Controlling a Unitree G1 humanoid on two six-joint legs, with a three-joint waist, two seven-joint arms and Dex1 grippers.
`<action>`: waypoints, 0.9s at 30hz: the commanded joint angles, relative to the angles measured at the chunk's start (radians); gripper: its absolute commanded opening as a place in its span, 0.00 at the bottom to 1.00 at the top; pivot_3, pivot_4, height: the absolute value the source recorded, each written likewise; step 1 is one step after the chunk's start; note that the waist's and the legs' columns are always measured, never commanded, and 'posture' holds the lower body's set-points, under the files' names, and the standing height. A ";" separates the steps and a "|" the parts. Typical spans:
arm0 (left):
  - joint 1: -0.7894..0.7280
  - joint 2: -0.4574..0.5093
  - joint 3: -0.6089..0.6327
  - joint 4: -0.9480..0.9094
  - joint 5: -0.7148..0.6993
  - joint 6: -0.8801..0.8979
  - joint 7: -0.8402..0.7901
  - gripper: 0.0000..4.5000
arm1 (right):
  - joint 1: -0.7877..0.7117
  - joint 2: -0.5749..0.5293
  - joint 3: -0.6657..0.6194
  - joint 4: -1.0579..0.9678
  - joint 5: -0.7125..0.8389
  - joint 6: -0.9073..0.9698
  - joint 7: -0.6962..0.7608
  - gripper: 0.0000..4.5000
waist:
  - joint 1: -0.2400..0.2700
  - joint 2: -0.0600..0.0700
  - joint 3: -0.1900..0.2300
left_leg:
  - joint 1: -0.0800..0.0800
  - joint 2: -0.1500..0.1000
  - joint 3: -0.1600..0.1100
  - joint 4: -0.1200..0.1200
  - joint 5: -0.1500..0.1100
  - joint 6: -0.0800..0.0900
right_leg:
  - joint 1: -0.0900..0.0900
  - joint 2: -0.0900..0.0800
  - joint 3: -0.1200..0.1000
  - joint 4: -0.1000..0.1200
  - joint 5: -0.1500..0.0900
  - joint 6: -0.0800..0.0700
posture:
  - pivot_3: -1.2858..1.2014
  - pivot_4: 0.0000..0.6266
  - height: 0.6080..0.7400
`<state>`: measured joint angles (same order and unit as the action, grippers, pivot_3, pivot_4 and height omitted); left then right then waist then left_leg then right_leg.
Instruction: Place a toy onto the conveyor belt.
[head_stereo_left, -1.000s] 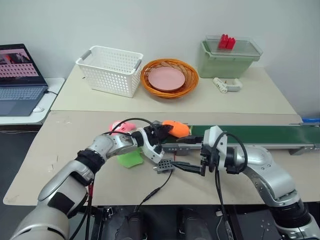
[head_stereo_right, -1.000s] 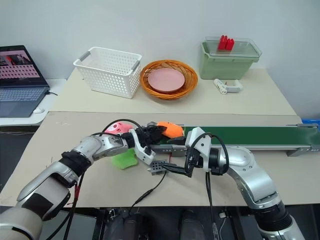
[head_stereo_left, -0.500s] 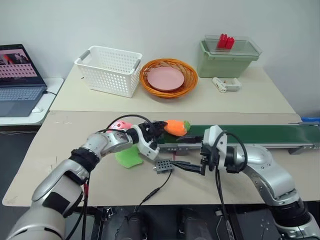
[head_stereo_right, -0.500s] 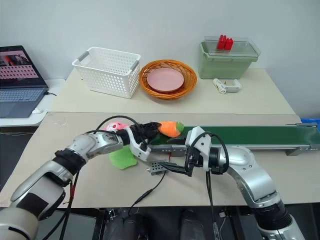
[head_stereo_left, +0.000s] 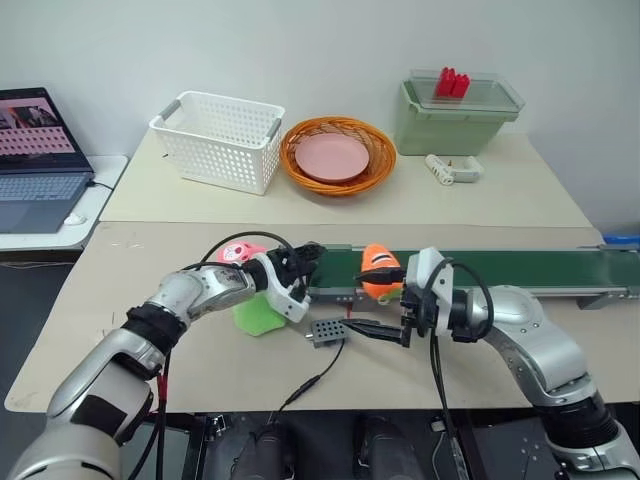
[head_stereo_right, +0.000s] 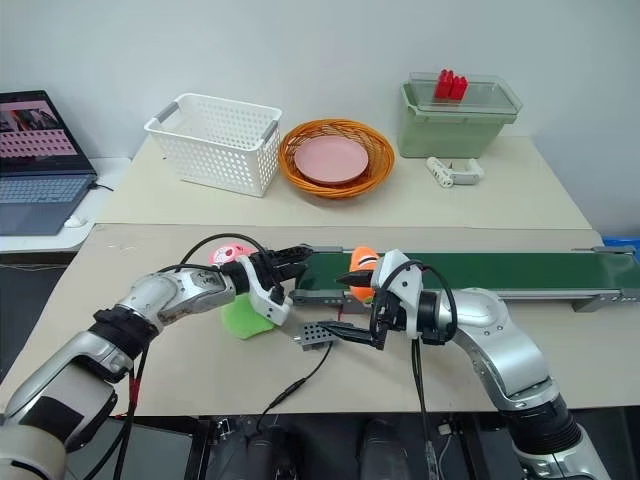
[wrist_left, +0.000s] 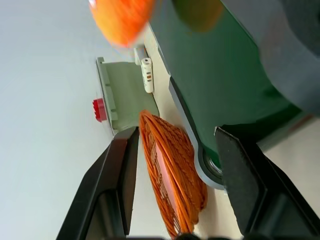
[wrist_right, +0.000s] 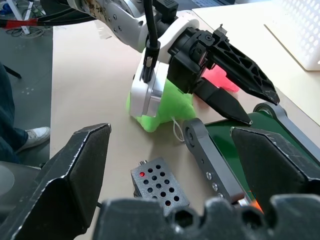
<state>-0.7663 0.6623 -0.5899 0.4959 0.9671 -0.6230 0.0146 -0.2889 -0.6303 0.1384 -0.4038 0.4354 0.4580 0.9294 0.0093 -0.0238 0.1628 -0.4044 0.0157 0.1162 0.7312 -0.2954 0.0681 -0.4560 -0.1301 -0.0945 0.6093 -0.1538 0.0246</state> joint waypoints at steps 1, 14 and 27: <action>0.007 0.014 0.132 -0.005 -0.171 0.082 -0.105 0.57 | 0.007 0.002 -0.015 -0.033 0.006 -0.017 -0.002 1.00 | 0.001 0.000 0.000 | 0.000 0.000 0.000 0.000 0.000 -0.001 | 0.000 0.000 0.000 0.000 0.000 0.000 | 0.52 0.24 1.00; 0.275 -0.199 0.793 -0.624 -1.199 1.255 -0.515 0.57 | 0.043 -0.013 -0.079 -0.081 0.011 0.010 -0.070 1.00 | -0.001 0.000 0.000 | -0.002 0.000 -0.001 0.002 0.002 -0.003 | 0.000 0.001 0.001 0.001 -0.003 0.005 | 0.52 0.24 1.00; 0.529 -0.301 1.213 -0.655 -1.213 1.149 -0.167 0.57 | 0.006 0.151 -0.200 0.183 -0.205 -0.062 -0.475 1.00 | 0.000 0.000 0.000 | 0.009 -0.001 -0.002 -0.001 0.002 -0.005 | 0.010 0.001 0.003 0.000 -0.002 0.000 | 0.52 0.24 1.00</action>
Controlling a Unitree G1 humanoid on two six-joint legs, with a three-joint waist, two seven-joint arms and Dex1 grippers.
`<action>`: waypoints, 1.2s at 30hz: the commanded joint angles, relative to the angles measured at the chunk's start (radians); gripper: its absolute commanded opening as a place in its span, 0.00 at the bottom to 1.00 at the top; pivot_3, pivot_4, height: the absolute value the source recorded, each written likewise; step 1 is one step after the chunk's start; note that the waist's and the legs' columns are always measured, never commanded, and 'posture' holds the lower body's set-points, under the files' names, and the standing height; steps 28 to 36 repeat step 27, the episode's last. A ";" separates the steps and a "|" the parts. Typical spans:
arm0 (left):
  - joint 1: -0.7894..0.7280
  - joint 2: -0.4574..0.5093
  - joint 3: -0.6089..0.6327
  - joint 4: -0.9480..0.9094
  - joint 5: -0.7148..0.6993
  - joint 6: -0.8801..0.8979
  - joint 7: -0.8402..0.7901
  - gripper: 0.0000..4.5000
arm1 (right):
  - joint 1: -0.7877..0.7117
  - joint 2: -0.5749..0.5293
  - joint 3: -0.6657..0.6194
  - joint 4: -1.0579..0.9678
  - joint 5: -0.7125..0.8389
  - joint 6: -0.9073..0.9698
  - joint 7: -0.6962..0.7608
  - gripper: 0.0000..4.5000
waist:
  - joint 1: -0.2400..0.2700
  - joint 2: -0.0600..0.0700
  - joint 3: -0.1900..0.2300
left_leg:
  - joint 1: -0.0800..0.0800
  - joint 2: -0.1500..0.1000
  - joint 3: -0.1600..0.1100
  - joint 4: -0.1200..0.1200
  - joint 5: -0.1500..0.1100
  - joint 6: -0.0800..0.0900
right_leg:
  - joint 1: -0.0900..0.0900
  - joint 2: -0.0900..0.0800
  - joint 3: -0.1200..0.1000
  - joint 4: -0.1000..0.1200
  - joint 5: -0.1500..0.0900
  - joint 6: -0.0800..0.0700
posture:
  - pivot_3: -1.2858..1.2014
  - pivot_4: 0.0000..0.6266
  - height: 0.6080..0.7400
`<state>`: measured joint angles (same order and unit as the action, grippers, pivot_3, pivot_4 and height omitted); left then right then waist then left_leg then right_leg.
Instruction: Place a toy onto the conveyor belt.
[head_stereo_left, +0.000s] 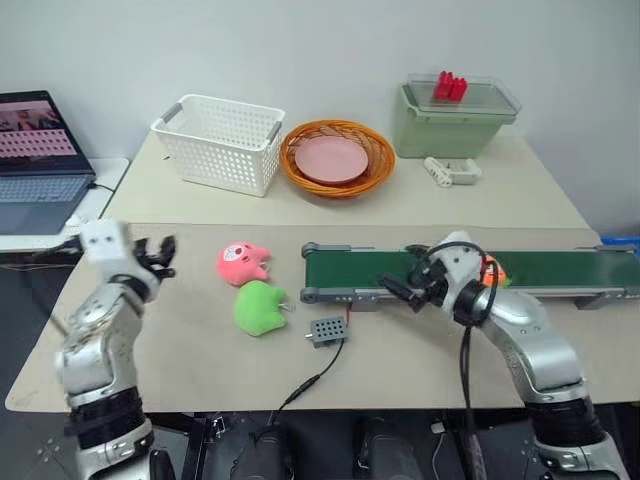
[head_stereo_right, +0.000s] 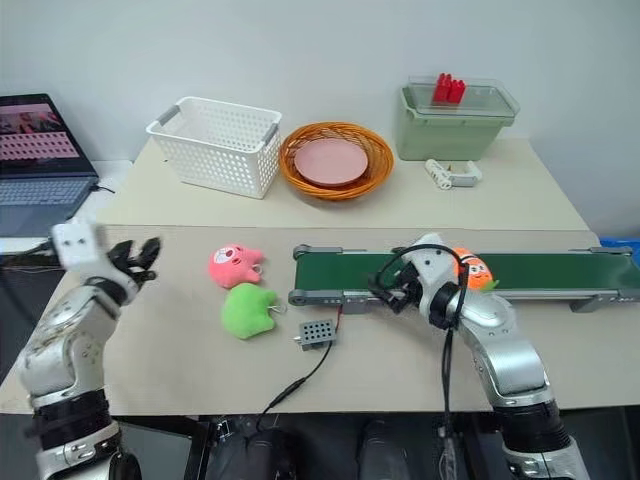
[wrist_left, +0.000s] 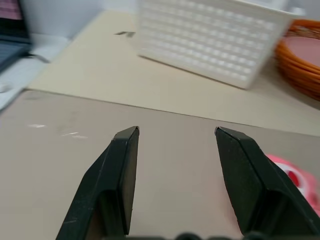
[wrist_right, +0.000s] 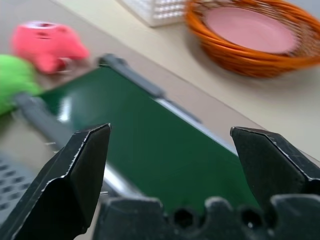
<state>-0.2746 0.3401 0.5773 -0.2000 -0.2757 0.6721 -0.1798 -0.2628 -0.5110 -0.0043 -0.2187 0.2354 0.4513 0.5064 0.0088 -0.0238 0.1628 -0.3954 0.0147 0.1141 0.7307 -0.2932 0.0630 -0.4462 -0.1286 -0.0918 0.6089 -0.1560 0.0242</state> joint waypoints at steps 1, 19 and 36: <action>0.052 0.025 0.052 0.058 0.040 -0.195 0.033 0.57 | -0.022 0.043 -0.066 0.004 -0.005 -0.063 -0.064 1.00 | 0.000 0.000 0.000 | 0.000 0.000 0.000 0.000 0.000 0.000 | 0.000 0.000 0.000 0.000 0.000 0.000 | 0.52 0.24 1.00; 0.075 -0.069 0.023 0.243 -0.005 -0.559 0.113 0.57 | -0.032 0.143 -0.141 0.154 -0.019 -0.214 -0.142 1.00 | -0.008 0.000 0.000 | 0.000 0.000 0.000 -0.001 -0.001 0.000 | 0.000 -0.001 0.000 -0.001 0.000 -0.001 | 0.52 0.24 1.00; 0.081 -0.075 -0.006 0.238 -0.027 -0.568 0.112 0.57 | -0.036 0.148 -0.134 0.173 -0.019 -0.233 -0.139 1.00 | -0.010 0.000 0.000 | 0.000 0.000 0.000 -0.001 -0.001 0.001 | 0.000 -0.001 0.000 -0.001 0.000 -0.001 | 0.52 0.24 1.00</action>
